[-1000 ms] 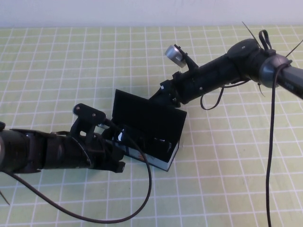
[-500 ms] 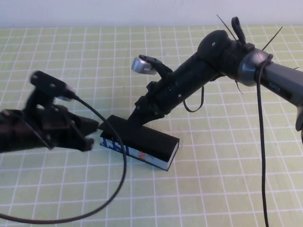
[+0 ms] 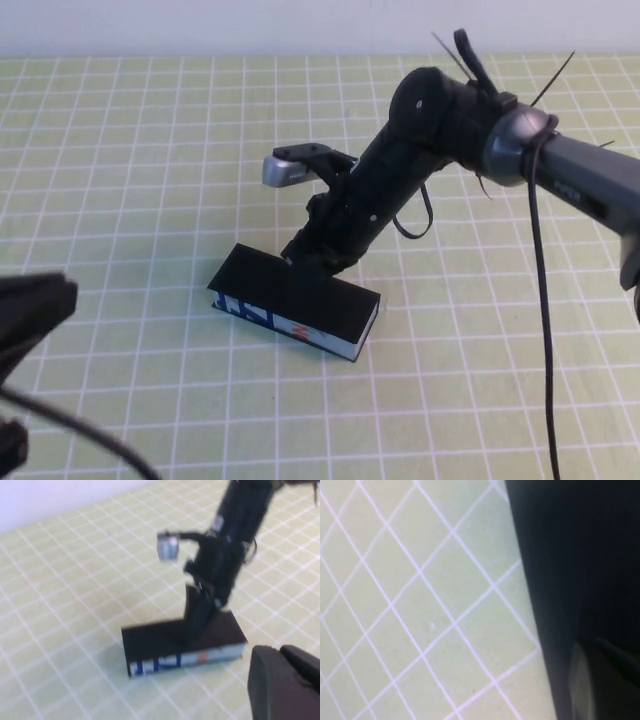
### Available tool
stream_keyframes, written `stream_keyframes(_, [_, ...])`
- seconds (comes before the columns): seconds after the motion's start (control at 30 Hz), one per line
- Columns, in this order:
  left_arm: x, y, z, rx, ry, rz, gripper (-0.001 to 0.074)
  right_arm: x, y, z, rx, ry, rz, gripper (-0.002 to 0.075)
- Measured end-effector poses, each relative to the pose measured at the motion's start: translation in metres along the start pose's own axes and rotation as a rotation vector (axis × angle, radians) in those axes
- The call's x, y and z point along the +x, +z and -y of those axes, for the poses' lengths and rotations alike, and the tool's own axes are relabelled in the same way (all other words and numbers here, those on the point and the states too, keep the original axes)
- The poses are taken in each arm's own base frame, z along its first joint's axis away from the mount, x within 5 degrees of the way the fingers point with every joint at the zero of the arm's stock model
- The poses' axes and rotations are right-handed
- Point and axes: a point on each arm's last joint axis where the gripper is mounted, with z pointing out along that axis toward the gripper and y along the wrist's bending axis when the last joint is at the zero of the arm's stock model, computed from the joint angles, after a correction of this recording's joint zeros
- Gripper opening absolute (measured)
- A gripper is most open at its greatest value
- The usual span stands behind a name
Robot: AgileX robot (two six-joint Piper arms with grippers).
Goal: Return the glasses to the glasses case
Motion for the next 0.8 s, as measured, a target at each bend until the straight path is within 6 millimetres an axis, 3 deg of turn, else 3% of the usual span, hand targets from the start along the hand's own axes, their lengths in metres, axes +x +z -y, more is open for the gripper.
stream_keyframes(0.13, [0.015,-0.034,0.021,-0.094,-0.020,-0.036,-0.0003,-0.005,-0.037,-0.020,0.031,-0.046,0.065,-0.0018])
stream_keyframes(0.3, [0.040,-0.067,0.032,-0.277,-0.130,0.036,-0.0003,-0.009,-0.118,-0.072,0.123,-0.123,0.279,-0.0018])
stream_keyframes(0.43, [0.058,-0.085,0.037,-0.385,-0.186,0.163,-0.0003,0.003,-0.188,-0.118,0.262,-0.194,0.464,-0.0018])
stream_keyframes(0.53, [0.071,-0.083,0.037,-0.406,-0.214,0.215,-0.0003,0.023,-0.231,-0.156,0.393,-0.261,0.565,-0.0018])
stream_keyframes(0.6, [0.080,-0.075,0.034,-0.411,-0.230,0.211,-0.0003,0.036,-0.249,-0.179,0.439,-0.310,0.619,-0.0017])
stream_keyframes(0.7, [0.094,-0.059,0.030,-0.382,-0.260,0.179,-0.0003,0.058,-0.262,-0.206,0.458,-0.375,0.703,-0.0018])
stream_keyframes(0.8, [0.102,-0.047,0.031,-0.327,-0.212,0.157,-0.0003,0.084,-0.270,-0.218,0.482,-0.405,0.801,-0.0018])
